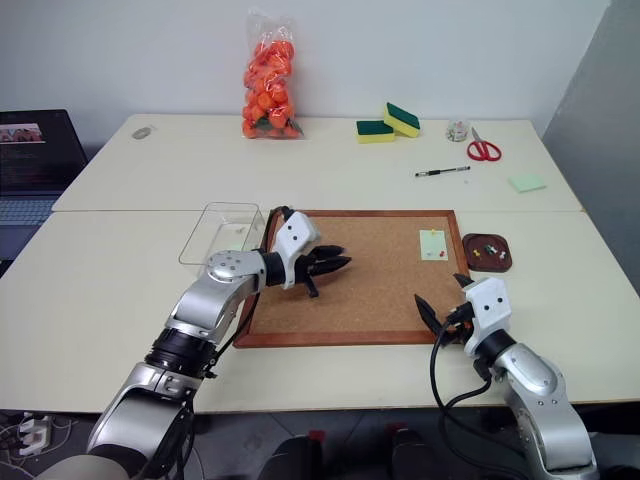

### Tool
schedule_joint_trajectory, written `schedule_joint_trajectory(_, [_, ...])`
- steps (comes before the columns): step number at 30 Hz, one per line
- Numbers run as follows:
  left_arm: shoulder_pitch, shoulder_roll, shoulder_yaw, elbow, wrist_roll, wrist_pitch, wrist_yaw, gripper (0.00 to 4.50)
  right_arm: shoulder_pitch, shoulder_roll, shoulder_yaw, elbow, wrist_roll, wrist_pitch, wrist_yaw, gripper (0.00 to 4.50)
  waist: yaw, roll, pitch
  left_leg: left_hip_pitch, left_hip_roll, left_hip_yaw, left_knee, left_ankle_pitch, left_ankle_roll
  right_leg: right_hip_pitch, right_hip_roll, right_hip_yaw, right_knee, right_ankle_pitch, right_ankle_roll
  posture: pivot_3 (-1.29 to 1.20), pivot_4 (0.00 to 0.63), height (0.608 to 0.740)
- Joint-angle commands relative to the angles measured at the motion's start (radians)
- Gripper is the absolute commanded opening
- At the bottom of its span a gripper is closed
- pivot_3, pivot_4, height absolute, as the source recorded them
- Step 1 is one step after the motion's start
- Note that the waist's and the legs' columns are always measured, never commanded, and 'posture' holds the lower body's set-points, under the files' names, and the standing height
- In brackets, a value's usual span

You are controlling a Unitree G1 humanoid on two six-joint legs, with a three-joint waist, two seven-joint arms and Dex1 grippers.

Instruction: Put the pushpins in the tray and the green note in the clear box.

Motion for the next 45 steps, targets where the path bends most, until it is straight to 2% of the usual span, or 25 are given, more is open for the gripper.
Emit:
schedule_joint_trajectory(1, [-0.045,-0.029,-0.003,0.038,0.019,-0.040,-0.004,0.28,-0.041,-0.005,-0.038,-0.066,0.035,0.039,-0.015,4.50,0.000,0.000,0.000,0.000,0.000,0.000,0.000,0.000,0.000,0.000,0.000,0.000,0.000,0.000,0.000,0.00,0.150,0.740])
schedule_joint_trajectory(3, [-0.054,-0.041,-0.009,0.055,0.025,-0.048,-0.015,0.08,-0.059,-0.010,-0.042,-0.061,0.037,0.054,-0.015,4.50,0.000,0.000,0.000,0.000,0.000,0.000,0.000,0.000,0.000,0.000,0.000,0.000,0.000,0.000,0.000,0.00,0.150,0.740])
schedule_joint_trajectory(12, [-0.069,-0.079,-0.008,0.127,0.035,-0.086,-0.048,0.08,-0.187,-0.014,-0.069,0.017,0.050,0.106,-0.025,4.50,-0.001,0.000,0.000,0.000,0.000,0.000,0.000,0.000,0.000,0.000,0.000,0.000,0.000,0.000,0.000,0.00,0.150,0.740])
schedule_joint_trajectory(16, [-0.073,-0.091,-0.025,0.185,0.061,-0.112,-0.066,0.08,-0.281,-0.013,-0.065,0.075,0.056,0.184,-0.055,4.50,-0.001,0.000,0.000,0.000,0.000,0.000,0.000,0.000,0.000,0.000,0.000,0.000,0.000,0.000,0.000,0.00,0.150,0.740])
schedule_joint_trajectory(24, [-0.062,-0.090,-0.041,0.247,0.095,-0.148,-0.101,0.08,-0.552,-0.005,-0.069,0.369,0.036,0.267,-0.097,4.50,0.000,0.000,0.000,0.000,0.000,0.000,0.000,0.000,0.000,-0.001,0.000,0.000,0.001,0.000,0.000,0.00,0.150,0.740])
schedule_joint_trajectory(34, [-0.037,-0.091,-0.041,0.221,0.101,-0.143,-0.102,0.08,-0.805,0.039,-0.033,0.859,-0.052,0.099,-0.096,4.50,-0.003,0.000,0.000,0.000,0.000,0.001,0.000,0.000,0.000,-0.001,0.000,0.000,0.001,0.000,-0.001,0.00,0.150,0.740])
schedule_joint_trajectory(41, [-0.024,-0.092,-0.044,0.197,0.102,-0.132,-0.100,0.08,-0.861,0.068,-0.025,0.993,-0.079,0.021,-0.080,4.50,-0.004,0.000,0.000,0.000,0.000,0.001,-0.001,0.000,0.000,-0.001,-0.001,0.000,0.001,0.001,-0.001,0.00,0.150,0.740])
schedule_joint_trajectory(45, [-0.015,-0.092,-0.048,0.178,0.101,-0.122,-0.106,0.00,-0.869,0.073,-0.031,1.035,-0.091,-0.002,-0.090,3.95,-0.005,0.000,0.000,0.000,0.000,0.001,-0.001,0.000,0.000,-0.001,-0.001,0.000,0.001,0.001,-0.001,0.00,0.150,0.740])
